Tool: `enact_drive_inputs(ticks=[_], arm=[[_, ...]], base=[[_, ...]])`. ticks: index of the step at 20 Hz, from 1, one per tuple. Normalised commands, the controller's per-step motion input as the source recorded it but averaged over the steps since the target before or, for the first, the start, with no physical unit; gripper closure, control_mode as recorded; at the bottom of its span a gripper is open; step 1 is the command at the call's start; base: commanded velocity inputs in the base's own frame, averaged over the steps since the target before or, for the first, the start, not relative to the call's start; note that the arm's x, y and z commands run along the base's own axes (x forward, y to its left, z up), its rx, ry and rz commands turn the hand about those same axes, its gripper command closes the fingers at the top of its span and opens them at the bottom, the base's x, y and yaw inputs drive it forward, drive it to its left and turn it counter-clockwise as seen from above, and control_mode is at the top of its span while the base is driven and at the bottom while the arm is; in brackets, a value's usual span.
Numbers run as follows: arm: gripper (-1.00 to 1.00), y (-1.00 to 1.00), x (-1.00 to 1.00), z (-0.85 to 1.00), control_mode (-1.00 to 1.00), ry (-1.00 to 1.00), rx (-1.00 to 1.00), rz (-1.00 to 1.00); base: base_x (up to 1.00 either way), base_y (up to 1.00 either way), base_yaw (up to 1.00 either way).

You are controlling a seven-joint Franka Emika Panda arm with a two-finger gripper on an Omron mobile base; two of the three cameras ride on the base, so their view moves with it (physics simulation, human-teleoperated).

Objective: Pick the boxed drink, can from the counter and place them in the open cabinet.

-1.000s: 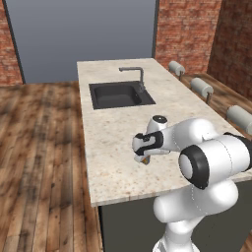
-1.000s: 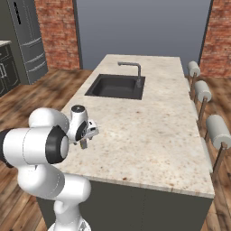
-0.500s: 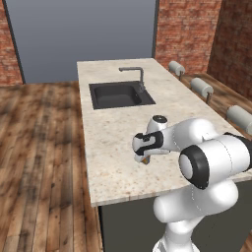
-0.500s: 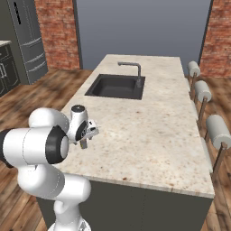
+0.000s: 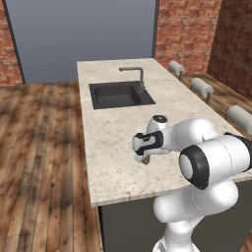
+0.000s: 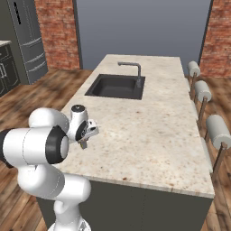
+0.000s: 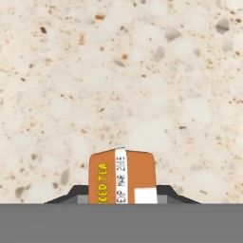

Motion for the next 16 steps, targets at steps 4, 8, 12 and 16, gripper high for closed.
enact_drive_inputs(ticks=[4, 8, 12, 16], arm=[[1.0, 0.0, -0.03, 0.25, -1.0, -0.02, 0.01, 0.0], [1.0, 0.0, -0.23, 0.42, -1.0, -0.08, 0.01, 0.0], [1.0, 0.0, -0.42, 0.66, -1.0, -0.16, 0.0, 0.0], [1.0, -0.03, -0.53, 0.96, -1.0, -0.18, 0.03, 0.0]], base=[[0.0, 0.0, 0.0], [0.0, 0.0, 0.0], [0.0, 0.0, 0.0], [0.0, 0.0, 0.0]])
